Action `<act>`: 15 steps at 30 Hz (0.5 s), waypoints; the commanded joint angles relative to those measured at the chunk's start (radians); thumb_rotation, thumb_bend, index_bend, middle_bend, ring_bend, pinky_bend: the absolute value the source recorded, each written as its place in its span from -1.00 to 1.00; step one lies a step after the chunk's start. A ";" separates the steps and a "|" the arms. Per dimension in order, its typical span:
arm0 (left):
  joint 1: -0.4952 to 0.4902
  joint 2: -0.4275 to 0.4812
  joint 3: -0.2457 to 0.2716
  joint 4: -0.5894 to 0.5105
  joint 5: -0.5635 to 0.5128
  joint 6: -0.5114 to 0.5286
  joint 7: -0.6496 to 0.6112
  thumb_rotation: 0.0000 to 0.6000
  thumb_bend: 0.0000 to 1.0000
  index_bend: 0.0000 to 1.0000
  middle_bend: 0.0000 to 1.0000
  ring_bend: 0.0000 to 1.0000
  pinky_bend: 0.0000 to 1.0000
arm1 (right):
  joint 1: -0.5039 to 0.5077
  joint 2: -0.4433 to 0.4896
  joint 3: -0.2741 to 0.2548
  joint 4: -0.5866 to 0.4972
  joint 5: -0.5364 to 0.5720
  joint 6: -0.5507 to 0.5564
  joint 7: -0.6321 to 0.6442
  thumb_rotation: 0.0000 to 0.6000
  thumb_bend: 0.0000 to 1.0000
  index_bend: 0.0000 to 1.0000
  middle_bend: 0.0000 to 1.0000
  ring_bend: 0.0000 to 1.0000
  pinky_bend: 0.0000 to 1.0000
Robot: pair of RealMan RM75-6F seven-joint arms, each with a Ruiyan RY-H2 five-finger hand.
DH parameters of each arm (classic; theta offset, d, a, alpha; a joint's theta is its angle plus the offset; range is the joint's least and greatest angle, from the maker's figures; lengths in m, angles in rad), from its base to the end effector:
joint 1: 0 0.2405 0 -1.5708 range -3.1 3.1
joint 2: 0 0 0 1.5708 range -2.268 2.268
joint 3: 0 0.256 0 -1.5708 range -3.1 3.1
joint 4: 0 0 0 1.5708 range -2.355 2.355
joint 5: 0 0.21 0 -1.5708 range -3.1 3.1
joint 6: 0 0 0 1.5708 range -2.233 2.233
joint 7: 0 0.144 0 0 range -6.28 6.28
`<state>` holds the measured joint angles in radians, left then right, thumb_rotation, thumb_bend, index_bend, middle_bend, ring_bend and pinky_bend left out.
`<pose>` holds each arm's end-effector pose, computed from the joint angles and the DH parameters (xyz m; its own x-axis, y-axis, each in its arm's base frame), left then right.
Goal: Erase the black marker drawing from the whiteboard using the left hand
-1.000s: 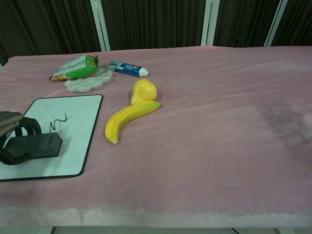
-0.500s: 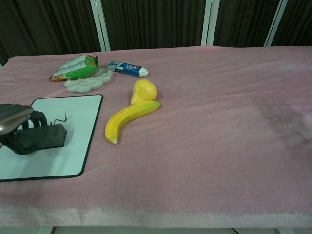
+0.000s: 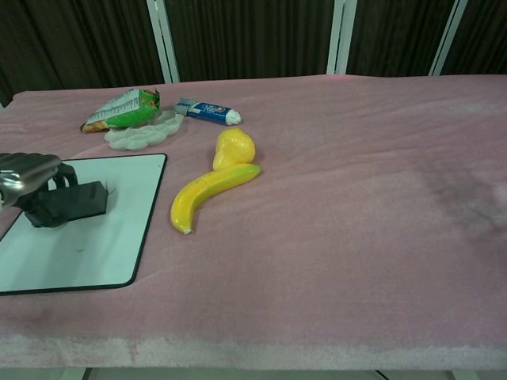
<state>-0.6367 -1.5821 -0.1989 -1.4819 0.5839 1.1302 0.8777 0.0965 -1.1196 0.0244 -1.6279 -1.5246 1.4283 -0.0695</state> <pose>-0.2376 0.3273 -0.0052 0.5885 0.3933 0.7064 0.7509 0.0581 -0.6579 -0.3076 -0.1784 0.1451 0.4482 -0.0777 0.8906 -0.8939 -0.0499 0.4455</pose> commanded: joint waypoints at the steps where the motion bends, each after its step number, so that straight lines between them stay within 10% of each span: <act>1: -0.034 -0.023 -0.021 0.048 -0.046 -0.011 0.027 1.00 0.39 0.34 0.55 0.23 0.10 | -0.001 0.001 0.001 0.000 0.000 0.002 0.002 1.00 -0.46 -1.00 -1.00 -1.00 -1.00; 15: -0.119 -0.092 -0.076 0.245 -0.164 -0.064 0.046 1.00 0.39 0.34 0.55 0.23 0.10 | -0.005 0.008 0.006 0.000 0.003 0.011 0.015 1.00 -0.46 -1.00 -1.00 -1.00 -1.00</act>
<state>-0.7450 -1.6638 -0.2667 -1.2569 0.4320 1.0759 0.9237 0.0917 -1.1119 0.0304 -1.6277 -1.5211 1.4396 -0.0543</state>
